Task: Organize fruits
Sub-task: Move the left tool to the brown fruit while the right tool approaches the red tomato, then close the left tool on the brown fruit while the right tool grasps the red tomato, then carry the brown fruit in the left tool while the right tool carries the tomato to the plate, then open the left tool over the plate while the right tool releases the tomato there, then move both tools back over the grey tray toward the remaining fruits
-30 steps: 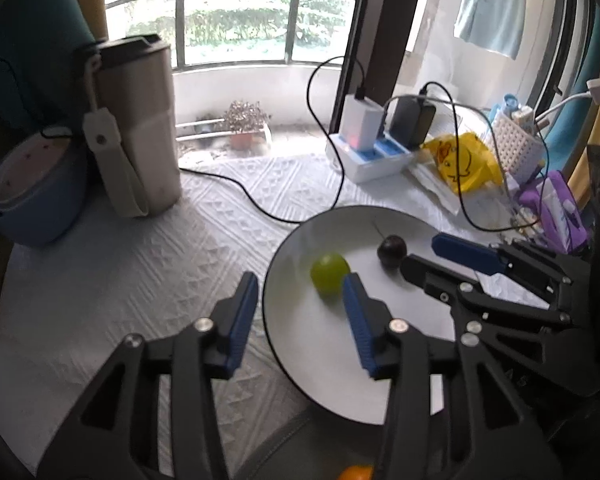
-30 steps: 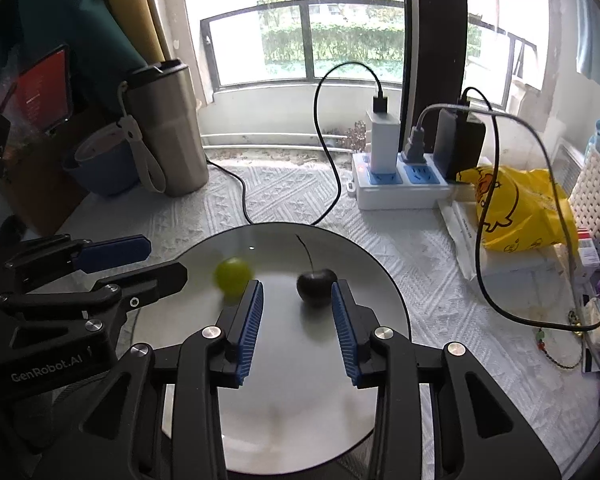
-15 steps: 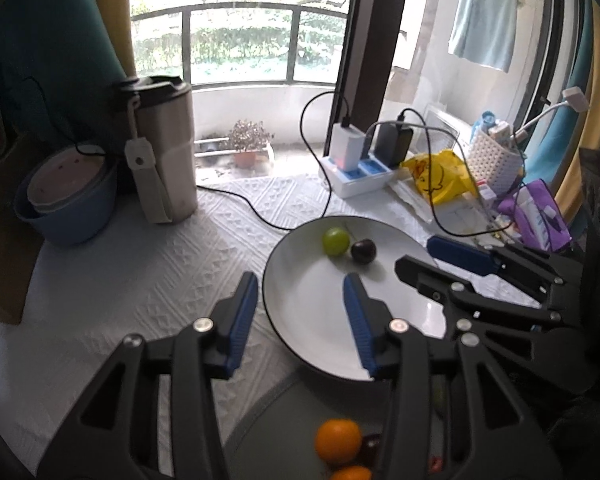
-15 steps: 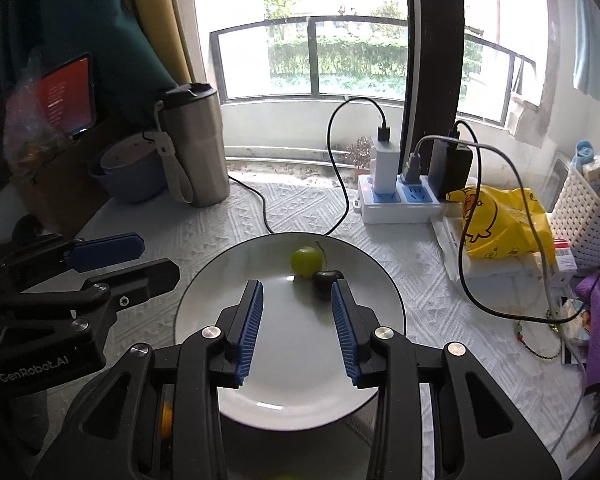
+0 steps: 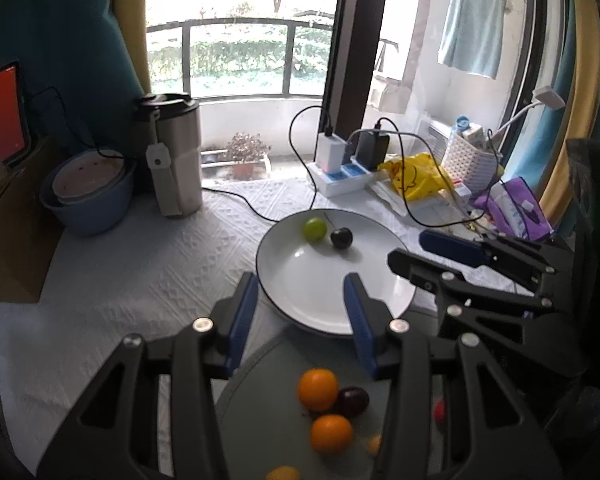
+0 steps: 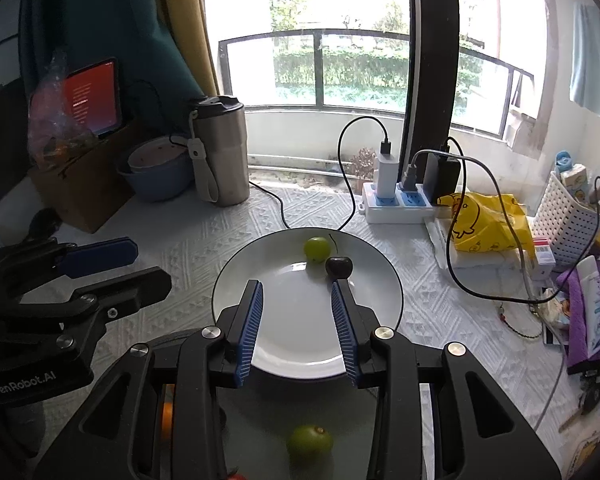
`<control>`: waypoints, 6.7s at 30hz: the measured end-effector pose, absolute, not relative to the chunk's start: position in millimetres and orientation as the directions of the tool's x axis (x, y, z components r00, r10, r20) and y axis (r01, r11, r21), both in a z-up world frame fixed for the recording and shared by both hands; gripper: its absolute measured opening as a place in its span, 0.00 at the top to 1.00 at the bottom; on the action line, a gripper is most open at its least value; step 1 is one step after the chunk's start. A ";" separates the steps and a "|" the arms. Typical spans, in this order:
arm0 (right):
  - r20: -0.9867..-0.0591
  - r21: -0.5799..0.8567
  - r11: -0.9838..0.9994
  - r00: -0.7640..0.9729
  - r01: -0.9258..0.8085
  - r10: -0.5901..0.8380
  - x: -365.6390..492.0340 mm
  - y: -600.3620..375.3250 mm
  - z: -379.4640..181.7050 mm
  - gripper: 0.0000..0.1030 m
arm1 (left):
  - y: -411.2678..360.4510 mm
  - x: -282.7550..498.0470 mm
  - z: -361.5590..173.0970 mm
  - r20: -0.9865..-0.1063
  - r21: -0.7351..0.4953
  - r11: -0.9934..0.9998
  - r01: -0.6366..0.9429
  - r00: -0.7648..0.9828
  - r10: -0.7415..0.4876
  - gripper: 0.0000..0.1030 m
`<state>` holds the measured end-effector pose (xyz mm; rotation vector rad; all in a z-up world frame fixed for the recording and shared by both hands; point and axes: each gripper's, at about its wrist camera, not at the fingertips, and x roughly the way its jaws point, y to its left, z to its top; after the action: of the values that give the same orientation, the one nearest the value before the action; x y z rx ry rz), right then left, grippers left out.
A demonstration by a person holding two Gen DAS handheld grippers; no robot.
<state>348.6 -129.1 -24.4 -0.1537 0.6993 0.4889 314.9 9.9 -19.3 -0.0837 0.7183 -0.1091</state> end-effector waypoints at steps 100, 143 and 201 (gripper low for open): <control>-0.751 0.079 0.855 0.534 -0.512 0.389 269.1 -181.0 -97.9 0.58 | 4.1 209.3 -110.0 -0.739 -0.072 0.997 0.000 0.671 -0.053 0.73; -0.644 0.098 0.862 0.629 -0.498 0.436 363.5 -188.8 -54.1 0.58 | -2.9 325.7 -57.7 -0.638 -0.035 0.995 0.098 0.764 -0.098 0.73; -0.642 0.086 0.855 0.628 -0.511 0.440 324.7 -165.1 -39.9 0.57 | 25.2 289.6 -39.5 -0.632 -0.177 0.983 0.049 0.760 -0.152 0.54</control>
<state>324.7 -165.1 -39.9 -0.1083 0.7060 0.5465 289.6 25.2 -39.5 -0.1538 0.6999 -0.1093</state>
